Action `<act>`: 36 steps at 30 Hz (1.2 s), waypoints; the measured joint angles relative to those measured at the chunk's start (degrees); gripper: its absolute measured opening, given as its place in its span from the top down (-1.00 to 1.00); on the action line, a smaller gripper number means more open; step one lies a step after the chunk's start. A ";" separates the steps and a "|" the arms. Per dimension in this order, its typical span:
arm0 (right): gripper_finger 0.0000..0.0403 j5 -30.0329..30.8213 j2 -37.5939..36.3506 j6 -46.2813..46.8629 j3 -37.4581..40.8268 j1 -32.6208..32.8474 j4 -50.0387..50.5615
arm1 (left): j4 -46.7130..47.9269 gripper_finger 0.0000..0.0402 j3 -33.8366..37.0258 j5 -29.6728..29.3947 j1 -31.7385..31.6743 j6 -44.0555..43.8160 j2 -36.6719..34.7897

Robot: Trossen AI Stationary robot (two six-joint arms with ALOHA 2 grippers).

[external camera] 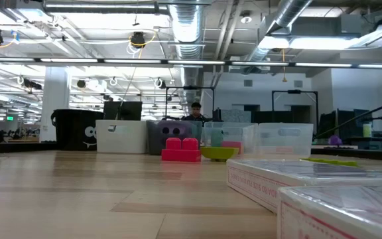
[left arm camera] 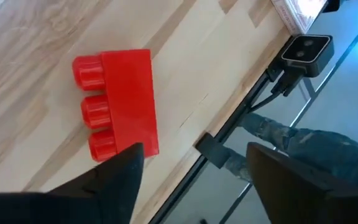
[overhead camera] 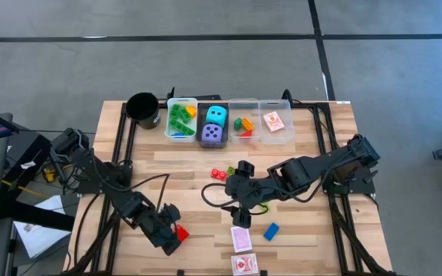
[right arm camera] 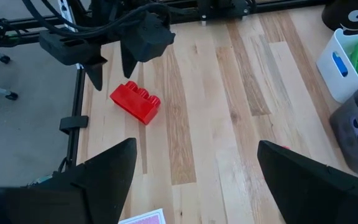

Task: Pick & Place Toys
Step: Put the big red 3-stud game piece into the white bin

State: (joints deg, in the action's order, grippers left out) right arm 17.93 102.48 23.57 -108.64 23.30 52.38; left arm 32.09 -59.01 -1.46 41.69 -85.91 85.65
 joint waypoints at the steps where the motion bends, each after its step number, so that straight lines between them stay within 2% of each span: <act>1: -0.63 0.00 0.00 0.00 0.00 0.01 0.00 | -0.11 -0.42 0.27 -0.01 0.00 0.00 0.00; 5: -0.63 0.00 -0.02 0.06 0.45 0.01 -0.20 | 0.03 -0.48 1.95 0.29 0.00 -0.07 0.00; 20: -0.63 -0.31 -0.02 1.99 1.35 0.85 0.79 | -0.19 -0.49 3.61 -0.38 -0.20 0.10 0.00; 27: -0.63 -0.31 -0.02 2.23 1.33 1.09 0.76 | -1.43 -0.49 3.66 -6.56 -0.20 0.16 0.00; 33: -0.63 -0.31 -0.02 3.48 1.33 1.50 0.76 | -7.00 -0.49 7.74 -0.92 0.20 -0.07 0.02; 36: -0.63 -0.28 -0.02 3.48 1.33 1.84 0.78 | -6.83 -0.49 9.36 1.11 0.33 -0.54 0.02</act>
State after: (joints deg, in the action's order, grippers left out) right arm 17.65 102.45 27.05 -107.31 25.14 53.16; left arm 25.26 -49.65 -0.35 42.02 -86.45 85.67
